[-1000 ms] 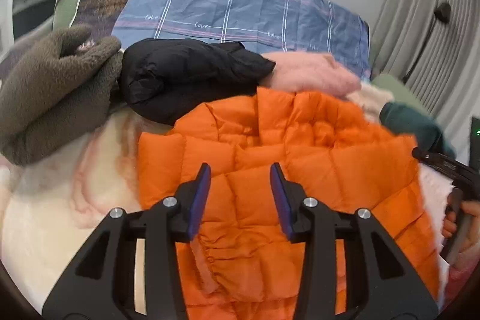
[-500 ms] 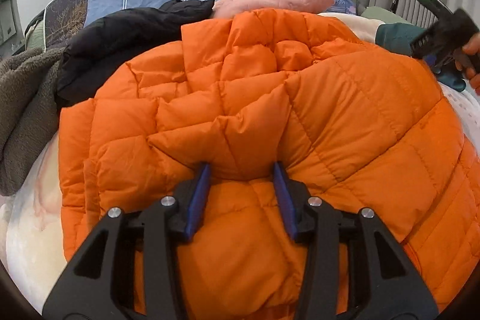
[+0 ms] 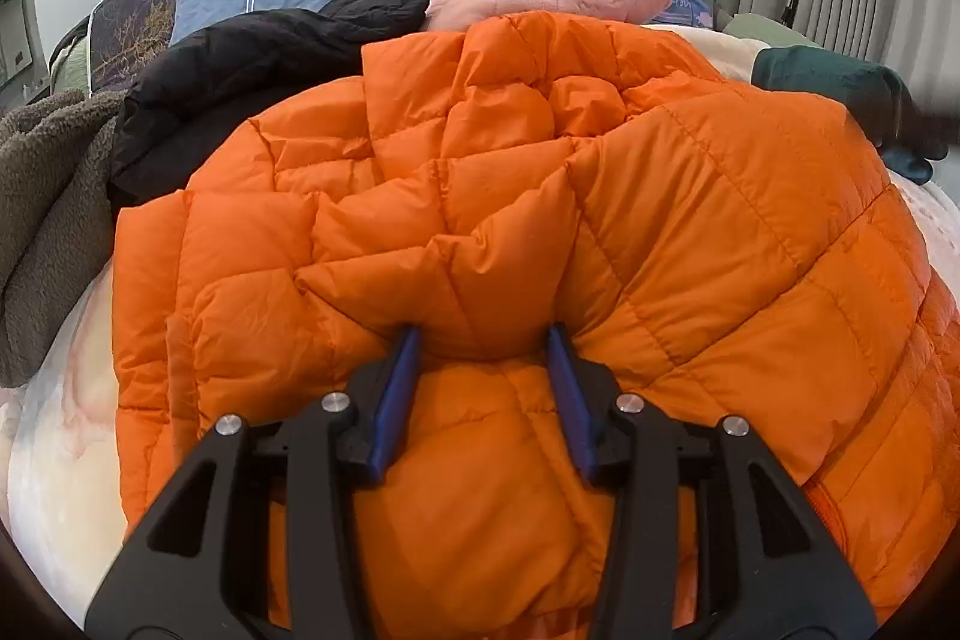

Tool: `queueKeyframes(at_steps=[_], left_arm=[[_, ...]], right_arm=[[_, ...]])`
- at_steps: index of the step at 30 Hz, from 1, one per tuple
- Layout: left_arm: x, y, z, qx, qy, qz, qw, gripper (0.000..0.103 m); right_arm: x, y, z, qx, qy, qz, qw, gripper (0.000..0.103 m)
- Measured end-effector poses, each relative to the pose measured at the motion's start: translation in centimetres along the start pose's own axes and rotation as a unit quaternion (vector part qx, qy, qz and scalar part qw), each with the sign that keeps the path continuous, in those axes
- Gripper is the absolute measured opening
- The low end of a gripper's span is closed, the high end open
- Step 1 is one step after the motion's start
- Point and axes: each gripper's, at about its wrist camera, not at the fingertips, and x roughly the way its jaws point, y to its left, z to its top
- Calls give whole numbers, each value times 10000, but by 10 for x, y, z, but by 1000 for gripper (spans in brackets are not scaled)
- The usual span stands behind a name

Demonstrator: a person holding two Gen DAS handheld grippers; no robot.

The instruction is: Fold large clothes

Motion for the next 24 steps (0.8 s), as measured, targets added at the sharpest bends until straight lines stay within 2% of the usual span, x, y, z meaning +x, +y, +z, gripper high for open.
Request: queueKeyframes(at_steps=[1,2,7,13,15,16,17,19,21,24], left_arm=[[-1,0,-1,-15,-5,-15,10000,45],[-2,1,-1,-40,-18,-64,10000,45],[-2,10,-3,-254,-45,-293,9992,45],[-6,12,-4,-305,-69,-329,9990,45],[-18,22,-5,-451,-49,-451,9979,47],[-27,30,-7,-563,-62,-516,9971,50],[-45,44,-13,-737,-132,-617,9953,59],[-72,64,-27,-864,-276,-784,9928,63],[-99,85,-45,-857,-329,-804,9925,70],[-116,105,-75,-841,-37,-818,9931,72]], right_arm=[[27,1,-18,-129,84,-117,9998,51],[38,0,-26,-172,-105,-123,9997,52],[40,1,-29,-153,-241,-298,9991,55],[40,-3,-26,-162,-258,-227,9993,58],[20,0,-32,-277,-299,-84,9991,60],[3,-6,-38,-346,-417,30,9985,62],[-12,-15,-45,-370,-563,126,9977,67],[-37,-36,-63,-387,-718,322,9962,76],[-52,-58,-80,-305,-628,496,9963,76],[-58,-86,-111,-21,-167,703,9974,76]])
